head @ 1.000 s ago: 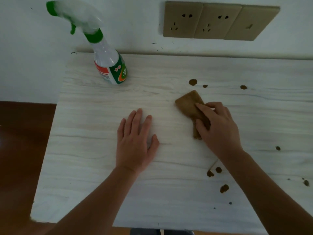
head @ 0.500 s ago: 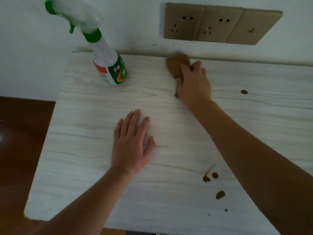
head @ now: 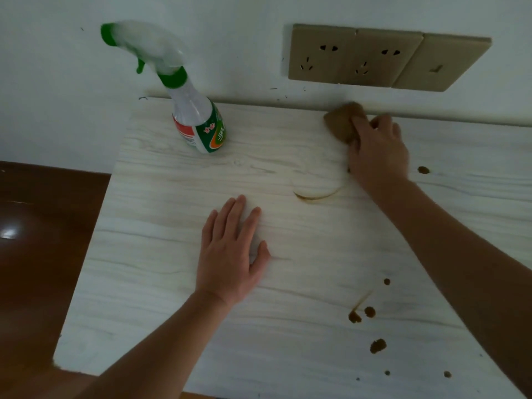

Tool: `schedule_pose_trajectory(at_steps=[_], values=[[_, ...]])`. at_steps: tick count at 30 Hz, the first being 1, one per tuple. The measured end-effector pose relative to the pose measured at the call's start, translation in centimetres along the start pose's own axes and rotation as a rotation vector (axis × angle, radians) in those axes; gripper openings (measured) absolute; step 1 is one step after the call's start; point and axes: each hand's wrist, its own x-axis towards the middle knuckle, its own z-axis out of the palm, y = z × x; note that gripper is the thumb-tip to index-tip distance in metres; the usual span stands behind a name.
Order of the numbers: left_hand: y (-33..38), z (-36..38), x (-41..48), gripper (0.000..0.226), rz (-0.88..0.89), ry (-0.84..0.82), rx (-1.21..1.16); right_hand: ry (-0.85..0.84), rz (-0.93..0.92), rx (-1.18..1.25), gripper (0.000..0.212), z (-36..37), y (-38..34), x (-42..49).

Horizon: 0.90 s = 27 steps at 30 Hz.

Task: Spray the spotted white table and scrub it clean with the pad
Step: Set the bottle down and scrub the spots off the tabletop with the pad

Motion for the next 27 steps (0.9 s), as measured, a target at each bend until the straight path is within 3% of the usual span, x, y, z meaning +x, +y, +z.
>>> schedule_pose_trajectory(at_steps=[3, 7, 10, 13, 16, 19, 21, 23, 27], values=[[0.0, 0.0, 0.1, 0.061, -0.001, 0.007, -0.008, -0.063, -0.010, 0.004, 0.048, 1.1, -4.9, 0.5], [-0.1, -0.1, 0.1, 0.061, -0.002, 0.017, -0.005, -0.133, -0.369, 0.085, 0.049, 1.7, -8.3, -4.0], [-0.1, -0.2, 0.0, 0.062, -0.005, 0.003, 0.004, -0.173, -0.586, 0.118, 0.049, 1.1, -5.3, -7.7], [-0.1, -0.1, 0.0, 0.061, -0.003, 0.001, 0.003, -0.090, -0.507, 0.094, 0.047, -0.1, 0.7, -7.8], [0.0, -0.1, 0.2, 0.061, -0.002, 0.012, 0.000, 0.004, -0.244, 0.014, 0.046, -0.9, 4.8, -4.8], [0.0, 0.0, 0.1, 0.061, -0.003, 0.014, 0.002, 0.023, 0.036, -0.006, 0.045, -0.6, 3.8, -1.9], [0.0, -0.1, 0.0, 0.061, -0.003, 0.013, 0.006, -0.015, 0.105, -0.002, 0.048, -0.1, 1.1, -1.8], [0.1, -0.2, 0.0, 0.061, -0.006, 0.005, 0.006, -0.046, 0.019, 0.030, 0.049, 0.6, -1.6, -3.7], [0.2, -0.2, 0.1, 0.062, -0.012, -0.001, 0.016, -0.104, -0.416, 0.172, 0.052, 0.5, -3.3, -11.4]])
